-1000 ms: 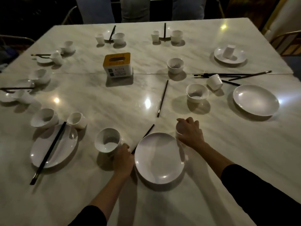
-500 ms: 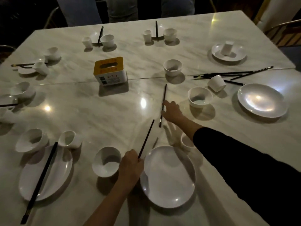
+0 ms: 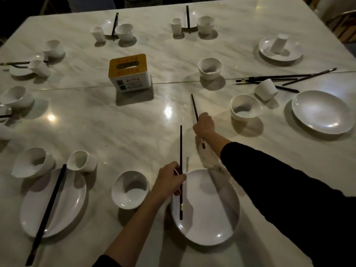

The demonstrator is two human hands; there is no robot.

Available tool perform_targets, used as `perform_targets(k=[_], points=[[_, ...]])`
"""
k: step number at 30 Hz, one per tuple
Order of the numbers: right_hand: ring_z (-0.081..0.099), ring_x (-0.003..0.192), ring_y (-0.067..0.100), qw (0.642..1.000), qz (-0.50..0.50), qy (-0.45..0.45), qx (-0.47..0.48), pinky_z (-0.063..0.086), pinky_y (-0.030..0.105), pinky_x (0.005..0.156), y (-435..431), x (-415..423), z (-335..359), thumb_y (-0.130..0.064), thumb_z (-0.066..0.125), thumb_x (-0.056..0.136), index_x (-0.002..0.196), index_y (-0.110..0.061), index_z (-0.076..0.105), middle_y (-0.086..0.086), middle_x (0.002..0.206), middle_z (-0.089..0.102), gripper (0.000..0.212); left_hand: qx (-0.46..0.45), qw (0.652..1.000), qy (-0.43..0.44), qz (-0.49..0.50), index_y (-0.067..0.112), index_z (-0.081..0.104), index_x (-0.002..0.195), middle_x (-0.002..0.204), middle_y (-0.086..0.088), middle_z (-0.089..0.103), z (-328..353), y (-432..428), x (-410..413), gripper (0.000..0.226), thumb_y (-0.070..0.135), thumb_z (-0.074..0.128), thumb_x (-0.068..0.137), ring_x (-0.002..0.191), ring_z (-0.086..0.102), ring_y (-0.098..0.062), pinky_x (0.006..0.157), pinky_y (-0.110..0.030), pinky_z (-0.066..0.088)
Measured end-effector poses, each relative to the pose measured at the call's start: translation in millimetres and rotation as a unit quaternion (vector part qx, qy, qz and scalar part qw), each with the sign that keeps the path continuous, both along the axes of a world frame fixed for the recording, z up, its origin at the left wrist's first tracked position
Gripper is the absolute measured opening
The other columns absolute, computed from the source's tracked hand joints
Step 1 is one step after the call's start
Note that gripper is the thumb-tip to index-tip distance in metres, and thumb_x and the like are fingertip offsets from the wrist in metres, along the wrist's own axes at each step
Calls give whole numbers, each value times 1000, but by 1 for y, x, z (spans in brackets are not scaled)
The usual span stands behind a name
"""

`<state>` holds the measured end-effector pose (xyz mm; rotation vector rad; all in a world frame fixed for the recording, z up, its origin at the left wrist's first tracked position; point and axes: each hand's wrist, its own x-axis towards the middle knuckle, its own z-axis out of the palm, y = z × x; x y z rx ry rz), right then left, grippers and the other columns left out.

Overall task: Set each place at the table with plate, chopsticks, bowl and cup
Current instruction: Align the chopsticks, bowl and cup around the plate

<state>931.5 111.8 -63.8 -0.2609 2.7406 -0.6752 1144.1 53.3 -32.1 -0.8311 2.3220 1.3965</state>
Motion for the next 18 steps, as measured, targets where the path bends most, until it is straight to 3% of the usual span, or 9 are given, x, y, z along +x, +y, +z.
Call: perform_targets(k=[3, 5, 8, 10, 14, 18], points=[[59, 78, 30, 983, -64, -96, -145, 51, 30, 56, 5, 7, 29, 1, 53, 78, 85, -2, 50, 18, 94, 55, 9, 24, 1000, -2, -6, 7, 54, 90, 77, -15, 64, 6, -1, 3, 4, 6, 55, 87, 51, 64, -20, 47, -24, 53], [63, 60, 30, 955, -102, -165, -223, 56, 33, 45, 15, 32, 44, 5, 55, 77, 92, 6, 56, 22, 90, 57, 15, 55, 998, -11, 5, 6, 56, 94, 78, -15, 65, 7, 2, 7, 7, 6, 55, 87, 55, 65, -24, 53, -29, 56], [64, 43, 27, 926, -134, -247, -253, 55, 34, 43, 47, 97, 47, 5, 57, 80, 93, 14, 56, 26, 68, 66, 16, 94, 995, -33, 15, 5, 59, 93, 75, -16, 66, 3, 11, 16, 6, 7, 55, 89, 56, 66, -24, 54, -31, 59], [65, 48, 27, 907, -166, -281, -266, 56, 34, 46, 75, 149, 39, 3, 54, 82, 85, 6, 56, 19, 60, 65, 5, 94, 994, -45, 17, 4, 62, 89, 79, -20, 67, -3, 23, 24, 6, 6, 55, 88, 64, 69, -29, 58, -35, 61], [66, 70, 25, 917, -218, -219, -251, 57, 30, 51, 119, 218, 19, -6, 57, 89, 88, -5, 53, 14, 85, 61, 4, 105, 993, -50, 19, 9, 64, 79, 81, -16, 68, -14, 49, 40, 9, 7, 61, 86, 66, 70, -25, 53, -30, 59], [67, 60, 23, 945, -203, -175, -190, 61, 40, 60, 141, 237, 7, -15, 63, 88, 79, -6, 59, 13, 74, 67, 14, 141, 986, -54, 77, 6, 64, 73, 84, -24, 69, -19, 66, 52, 13, 0, 63, 85, 74, 71, -33, 61, -38, 61]])
